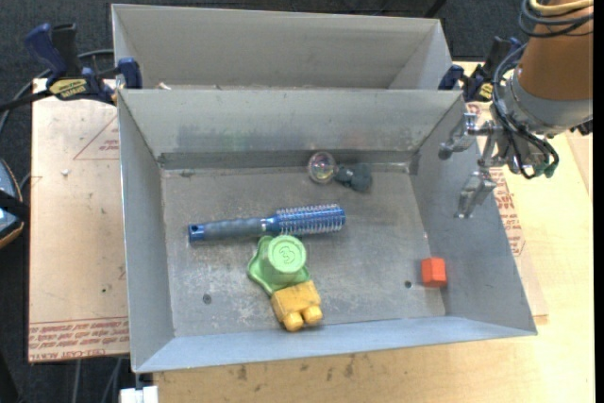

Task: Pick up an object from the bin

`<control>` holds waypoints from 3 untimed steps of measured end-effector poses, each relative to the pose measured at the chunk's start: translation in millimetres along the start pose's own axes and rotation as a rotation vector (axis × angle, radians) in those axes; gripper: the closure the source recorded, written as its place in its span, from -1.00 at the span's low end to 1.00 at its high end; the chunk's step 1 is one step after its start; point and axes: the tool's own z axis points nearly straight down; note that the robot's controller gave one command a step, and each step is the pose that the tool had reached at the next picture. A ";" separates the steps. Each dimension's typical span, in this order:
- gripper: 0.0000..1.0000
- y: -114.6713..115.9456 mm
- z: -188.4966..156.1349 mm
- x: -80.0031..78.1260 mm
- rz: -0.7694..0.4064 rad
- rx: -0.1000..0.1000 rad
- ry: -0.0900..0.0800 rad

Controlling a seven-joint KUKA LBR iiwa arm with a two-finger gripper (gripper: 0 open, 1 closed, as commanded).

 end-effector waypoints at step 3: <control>-1.00 172.7 150.6 14.4 0.018 -0.001 -0.005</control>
Offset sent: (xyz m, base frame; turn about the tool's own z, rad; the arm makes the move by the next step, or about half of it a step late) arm 0.0345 0.0771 -0.1243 0.0712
